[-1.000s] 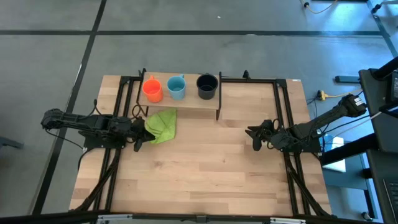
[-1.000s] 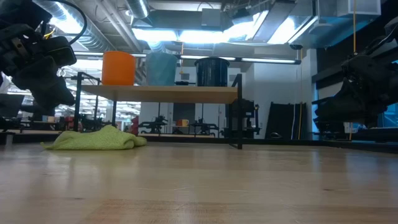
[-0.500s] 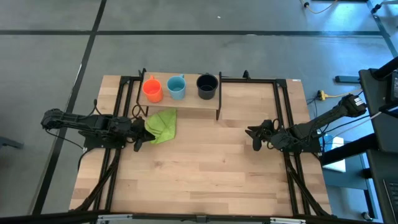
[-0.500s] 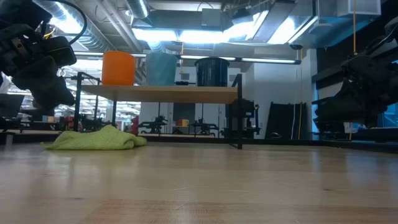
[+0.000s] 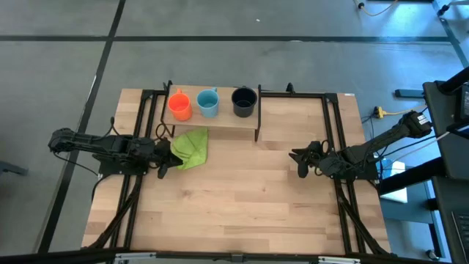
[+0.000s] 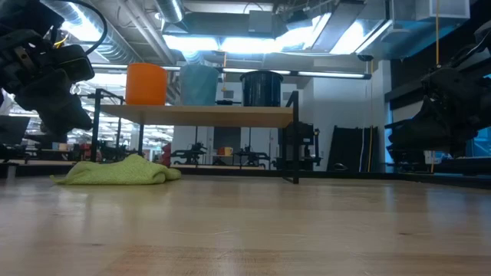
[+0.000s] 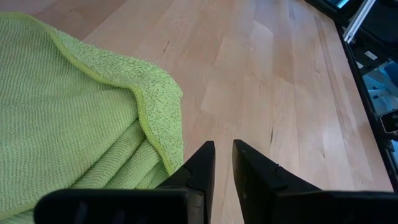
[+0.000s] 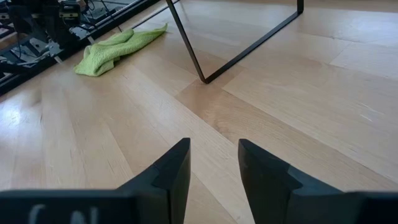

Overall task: Stack small to large cups/mugs on shelf
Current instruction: Return to Home Position

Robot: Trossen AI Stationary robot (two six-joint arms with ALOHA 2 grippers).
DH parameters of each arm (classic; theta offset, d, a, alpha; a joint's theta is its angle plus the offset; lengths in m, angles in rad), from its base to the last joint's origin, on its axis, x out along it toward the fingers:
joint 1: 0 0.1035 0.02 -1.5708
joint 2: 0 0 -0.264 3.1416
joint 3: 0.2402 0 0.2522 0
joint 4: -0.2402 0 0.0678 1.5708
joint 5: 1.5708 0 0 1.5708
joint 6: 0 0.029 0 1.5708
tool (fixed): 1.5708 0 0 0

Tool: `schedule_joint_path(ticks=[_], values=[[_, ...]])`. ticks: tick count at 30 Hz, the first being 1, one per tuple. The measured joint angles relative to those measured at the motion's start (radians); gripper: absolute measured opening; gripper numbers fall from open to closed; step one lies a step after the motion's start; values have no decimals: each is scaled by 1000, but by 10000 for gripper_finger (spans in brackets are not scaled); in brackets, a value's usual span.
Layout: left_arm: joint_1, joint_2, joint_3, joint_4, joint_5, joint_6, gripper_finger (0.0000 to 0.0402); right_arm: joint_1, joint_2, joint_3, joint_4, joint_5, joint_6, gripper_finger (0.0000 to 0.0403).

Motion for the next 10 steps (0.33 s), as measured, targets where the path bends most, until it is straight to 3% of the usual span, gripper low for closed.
schedule_joint_path(ticks=[10], values=[[0,0,0,3,0,0,49,0,0,0,0,0,0,135]])
